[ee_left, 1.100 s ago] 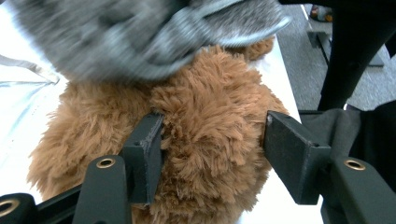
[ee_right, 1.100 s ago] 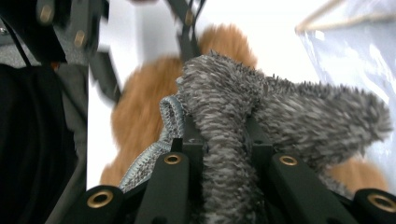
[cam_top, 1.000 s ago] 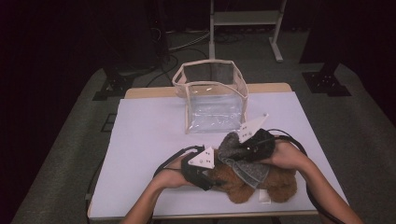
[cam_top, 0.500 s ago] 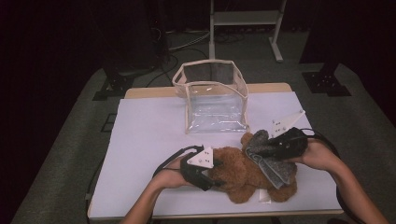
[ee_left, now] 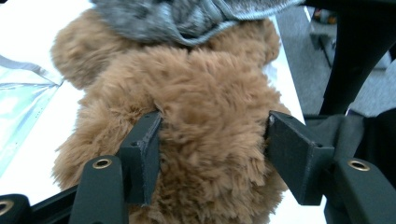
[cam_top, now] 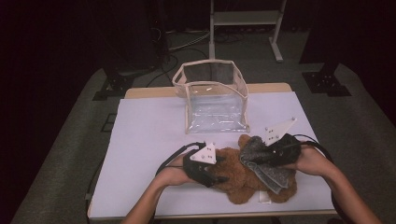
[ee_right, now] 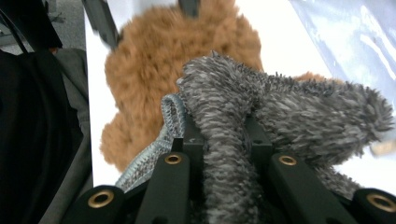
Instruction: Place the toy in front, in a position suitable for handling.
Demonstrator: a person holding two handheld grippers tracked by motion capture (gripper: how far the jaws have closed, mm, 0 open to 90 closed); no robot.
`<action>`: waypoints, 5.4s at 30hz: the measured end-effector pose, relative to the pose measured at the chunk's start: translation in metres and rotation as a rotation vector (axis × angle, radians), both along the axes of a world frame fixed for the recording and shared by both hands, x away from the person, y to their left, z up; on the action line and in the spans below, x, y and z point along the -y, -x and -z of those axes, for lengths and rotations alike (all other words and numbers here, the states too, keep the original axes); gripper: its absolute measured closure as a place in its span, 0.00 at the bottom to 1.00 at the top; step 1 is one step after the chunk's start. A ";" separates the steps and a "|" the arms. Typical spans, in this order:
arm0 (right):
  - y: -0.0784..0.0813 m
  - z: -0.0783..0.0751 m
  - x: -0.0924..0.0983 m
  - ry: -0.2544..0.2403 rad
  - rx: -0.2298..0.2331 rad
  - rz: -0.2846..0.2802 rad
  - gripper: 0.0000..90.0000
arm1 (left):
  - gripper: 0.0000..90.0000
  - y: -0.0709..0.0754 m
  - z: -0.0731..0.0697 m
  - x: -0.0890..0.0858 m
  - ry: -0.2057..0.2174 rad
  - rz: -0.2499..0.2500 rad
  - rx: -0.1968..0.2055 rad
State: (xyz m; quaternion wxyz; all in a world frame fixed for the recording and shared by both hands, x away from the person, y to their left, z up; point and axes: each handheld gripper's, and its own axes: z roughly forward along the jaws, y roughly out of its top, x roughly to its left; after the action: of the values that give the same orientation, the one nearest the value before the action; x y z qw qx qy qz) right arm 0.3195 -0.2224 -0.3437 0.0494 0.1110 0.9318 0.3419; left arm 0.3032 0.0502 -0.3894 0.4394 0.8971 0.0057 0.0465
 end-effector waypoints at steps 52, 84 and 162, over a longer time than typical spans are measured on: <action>0.003 -0.003 0.052 -0.072 0.011 0.080 0.83 | 0.44 -0.001 -0.005 0.005 -0.033 -0.016 -0.009; 0.005 0.018 0.051 -0.123 -0.054 0.077 0.84 | 0.38 -0.019 -0.017 0.004 -0.017 -0.013 -0.066; 0.032 0.019 0.052 -0.174 0.000 0.030 0.85 | 0.64 -0.009 -0.024 0.007 -0.107 0.000 -0.030</action>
State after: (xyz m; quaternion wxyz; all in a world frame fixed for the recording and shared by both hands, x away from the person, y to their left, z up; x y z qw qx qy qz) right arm 0.2877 -0.2743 -0.3625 0.0449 0.1287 0.8969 0.4208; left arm 0.3121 0.0436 -0.3655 0.3905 0.9199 0.0098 0.0335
